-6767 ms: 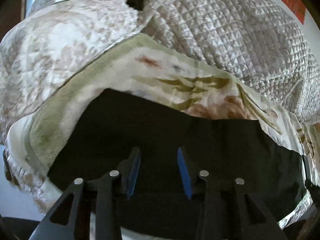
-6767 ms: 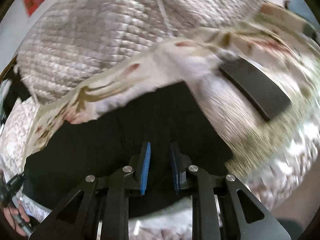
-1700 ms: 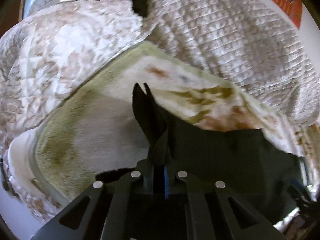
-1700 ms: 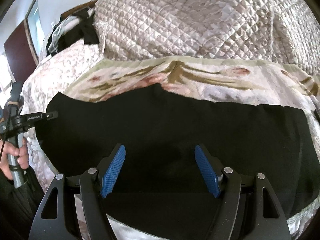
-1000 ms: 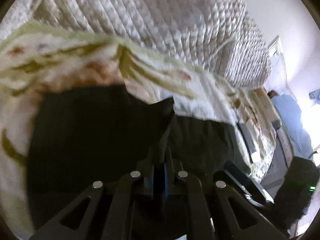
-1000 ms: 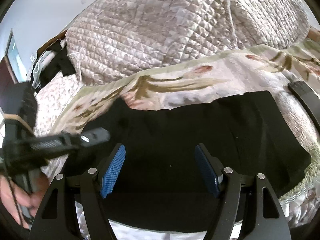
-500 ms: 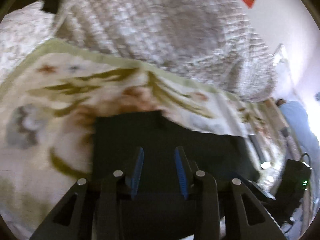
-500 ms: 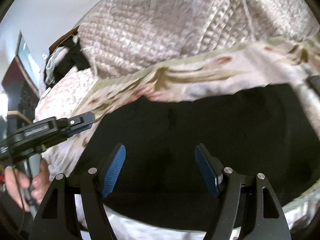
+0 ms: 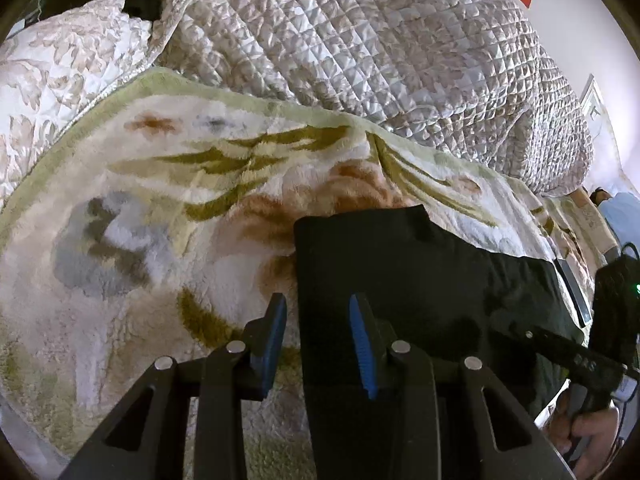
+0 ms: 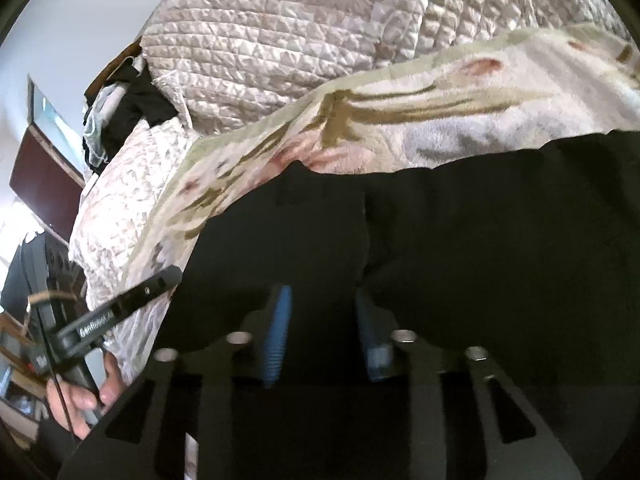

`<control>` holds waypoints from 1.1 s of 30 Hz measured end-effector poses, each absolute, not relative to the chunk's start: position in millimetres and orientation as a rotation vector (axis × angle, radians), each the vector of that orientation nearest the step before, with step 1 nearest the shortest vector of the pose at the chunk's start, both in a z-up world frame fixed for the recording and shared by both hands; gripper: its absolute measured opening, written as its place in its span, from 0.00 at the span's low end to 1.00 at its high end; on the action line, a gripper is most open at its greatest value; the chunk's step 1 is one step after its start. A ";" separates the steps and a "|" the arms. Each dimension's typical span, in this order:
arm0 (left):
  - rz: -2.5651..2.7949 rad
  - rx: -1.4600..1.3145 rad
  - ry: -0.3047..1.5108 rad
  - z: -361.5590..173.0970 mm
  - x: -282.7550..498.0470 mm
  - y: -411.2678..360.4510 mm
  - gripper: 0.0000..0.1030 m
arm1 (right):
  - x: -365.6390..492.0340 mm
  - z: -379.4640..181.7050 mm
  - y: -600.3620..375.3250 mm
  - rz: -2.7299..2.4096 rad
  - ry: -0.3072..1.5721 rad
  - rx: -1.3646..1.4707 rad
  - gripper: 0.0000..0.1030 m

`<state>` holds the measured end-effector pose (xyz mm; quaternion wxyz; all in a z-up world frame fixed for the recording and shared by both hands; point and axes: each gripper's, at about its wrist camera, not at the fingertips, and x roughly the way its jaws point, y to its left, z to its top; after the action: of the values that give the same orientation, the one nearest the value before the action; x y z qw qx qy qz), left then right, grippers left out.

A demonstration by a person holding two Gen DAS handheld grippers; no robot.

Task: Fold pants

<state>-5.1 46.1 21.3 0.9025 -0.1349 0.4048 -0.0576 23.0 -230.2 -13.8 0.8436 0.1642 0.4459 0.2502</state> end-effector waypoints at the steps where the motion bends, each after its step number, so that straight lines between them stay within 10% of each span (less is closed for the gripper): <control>1: -0.122 -0.283 0.839 19.5 -5.1 46.2 0.34 | 24.4 -14.9 -229.7 0.526 0.944 0.347 0.11; 33: -0.188 -0.116 0.813 15.6 -57.7 -0.5 0.30 | -29.6 4.5 -222.2 0.468 0.836 0.110 0.08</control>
<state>-57.7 -0.5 15.6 0.9125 -0.0565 0.3947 -0.0910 -29.6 -222.2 4.5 0.8859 0.0528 0.4022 0.2250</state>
